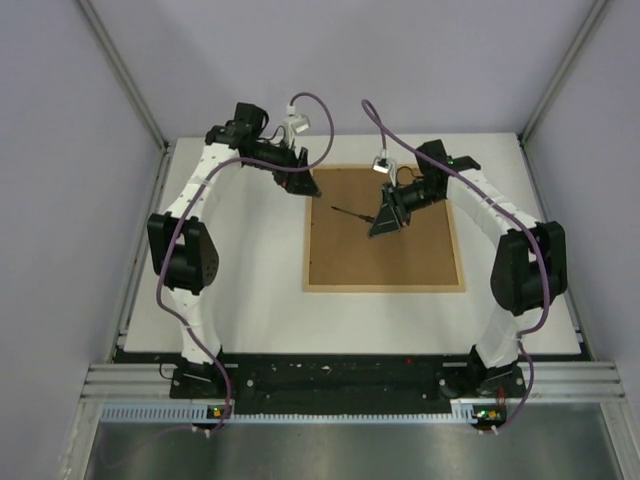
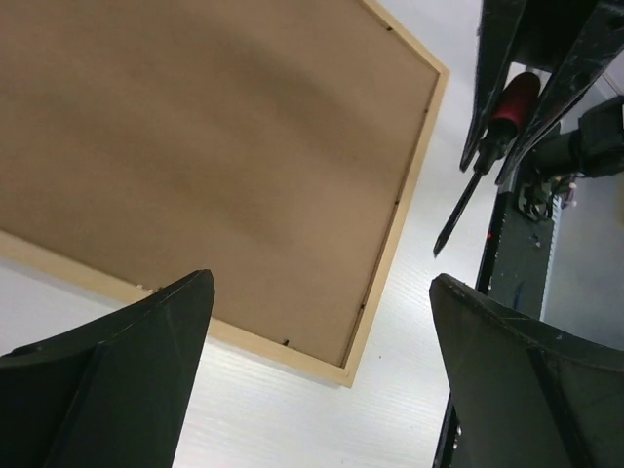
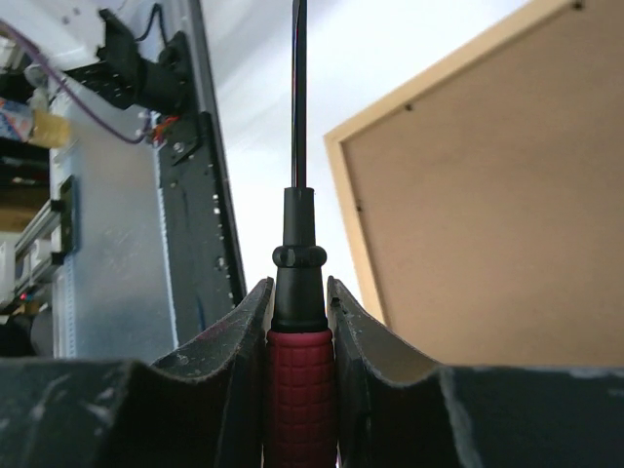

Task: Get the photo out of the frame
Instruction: Adjust the screwdriver.

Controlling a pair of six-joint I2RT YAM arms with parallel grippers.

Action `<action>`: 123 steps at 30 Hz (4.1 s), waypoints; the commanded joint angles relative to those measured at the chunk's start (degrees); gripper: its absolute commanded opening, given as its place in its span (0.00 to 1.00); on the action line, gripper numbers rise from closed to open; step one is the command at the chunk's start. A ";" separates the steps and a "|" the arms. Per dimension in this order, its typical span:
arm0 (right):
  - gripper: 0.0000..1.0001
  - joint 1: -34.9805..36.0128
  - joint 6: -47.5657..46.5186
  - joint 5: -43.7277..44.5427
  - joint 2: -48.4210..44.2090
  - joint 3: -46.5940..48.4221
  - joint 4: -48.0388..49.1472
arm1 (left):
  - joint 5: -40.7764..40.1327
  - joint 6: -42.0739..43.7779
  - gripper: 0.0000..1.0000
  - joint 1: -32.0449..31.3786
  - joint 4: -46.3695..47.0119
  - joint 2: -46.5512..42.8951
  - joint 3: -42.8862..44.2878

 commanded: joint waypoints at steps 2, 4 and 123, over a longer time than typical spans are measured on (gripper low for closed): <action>0.00 2.44 -4.69 -7.32 -0.33 1.61 -2.77 | 8.26 10.00 0.98 -4.75 -7.22 1.13 3.55; 0.00 2.36 -4.69 -7.59 -0.15 1.78 -2.77 | 8.97 12.99 0.98 -6.33 -10.30 1.30 3.37; 0.46 -2.48 59.83 -16.90 -2.78 -11.66 70.71 | 18.28 -33.05 0.00 -6.25 33.28 -3.70 -15.00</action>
